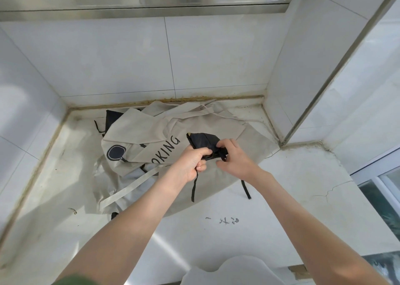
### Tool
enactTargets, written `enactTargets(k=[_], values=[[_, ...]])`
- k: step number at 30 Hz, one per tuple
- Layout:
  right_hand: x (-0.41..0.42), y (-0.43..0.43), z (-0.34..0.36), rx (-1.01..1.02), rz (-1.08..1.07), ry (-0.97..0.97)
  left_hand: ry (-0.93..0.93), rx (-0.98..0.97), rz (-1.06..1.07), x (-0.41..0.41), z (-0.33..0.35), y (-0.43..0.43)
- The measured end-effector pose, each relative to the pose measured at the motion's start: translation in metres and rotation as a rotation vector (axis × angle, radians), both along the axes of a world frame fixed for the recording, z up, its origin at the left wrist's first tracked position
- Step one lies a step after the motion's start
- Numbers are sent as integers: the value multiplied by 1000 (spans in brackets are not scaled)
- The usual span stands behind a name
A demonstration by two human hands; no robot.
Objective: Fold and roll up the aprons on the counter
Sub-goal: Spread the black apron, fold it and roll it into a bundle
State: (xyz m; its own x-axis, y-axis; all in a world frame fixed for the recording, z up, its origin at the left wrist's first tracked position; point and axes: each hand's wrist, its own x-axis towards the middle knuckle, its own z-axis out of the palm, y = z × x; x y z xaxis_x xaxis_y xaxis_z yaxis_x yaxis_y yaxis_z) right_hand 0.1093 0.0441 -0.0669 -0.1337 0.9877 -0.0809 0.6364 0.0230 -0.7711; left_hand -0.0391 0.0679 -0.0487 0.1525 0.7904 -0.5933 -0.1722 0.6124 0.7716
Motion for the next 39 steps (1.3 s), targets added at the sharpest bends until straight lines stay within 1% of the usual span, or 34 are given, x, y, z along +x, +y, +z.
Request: enactTargets(k=[2,4,6,7,8,10,12,14,15,16,18,19,20,22,24,26,28,30,31,33,35,37,38,39], values=[[-6,-1,3,30,-86,28,24,45,16,5,0,0],[-9,-3,7,68,-190,97,49,104,12,7,1,-1],[-8,-3,11,25,-266,175,109,188,-5,7,4,-2],[-7,-3,13,-46,-290,216,202,268,-35,7,5,-3],[-5,-3,16,-146,-297,266,348,380,-82,6,5,-4],[2,-2,16,-345,-269,359,711,642,-218,3,0,-8],[10,-1,13,-476,-212,359,1025,871,-436,0,-10,-14],[19,-3,9,-597,-189,335,1363,1178,-642,-4,-30,-21],[24,-4,3,-653,-200,316,1466,1263,-712,-6,-40,-27],[29,-6,-3,-695,-212,291,1525,1317,-761,-8,-48,-33],[37,-12,-18,-768,-259,235,1563,1395,-868,-8,-70,-37],[40,-14,-26,-788,-304,209,1574,1390,-910,-7,-71,-40],[43,-17,-34,-803,-365,189,1565,1317,-1010,-5,-69,-46],[47,-21,-49,-792,-453,143,1532,1050,-1265,-4,-74,-52],[47,-27,-59,-753,-450,110,1525,914,-1374,-3,-92,-60],[42,-36,-63,-672,-403,168,1504,845,-1374,3,-101,-68],[29,-46,-65,-574,-297,217,1446,783,-1369,10,-107,-74],[16,-52,-72,-529,-176,182,1377,711,-1404,15,-107,-73],[11,-54,-77,-512,-149,164,1337,683,-1419,14,-105,-71],[9,-53,-85,-497,-162,152,1248,635,-1415,10,-100,-62],[9,-50,-86,-495,-161,123,1148,633,-1347,-3,-92,-53],[10,-46,-88,-512,-107,45,1085,622,-1182,-17,-83,-44],[10,-44,-89,-522,-68,-8,1113,586,-1092,-24,-78,-37],[8,-42,-88,-528,-27,-76,1194,531,-1046,-31,-73,-29]])
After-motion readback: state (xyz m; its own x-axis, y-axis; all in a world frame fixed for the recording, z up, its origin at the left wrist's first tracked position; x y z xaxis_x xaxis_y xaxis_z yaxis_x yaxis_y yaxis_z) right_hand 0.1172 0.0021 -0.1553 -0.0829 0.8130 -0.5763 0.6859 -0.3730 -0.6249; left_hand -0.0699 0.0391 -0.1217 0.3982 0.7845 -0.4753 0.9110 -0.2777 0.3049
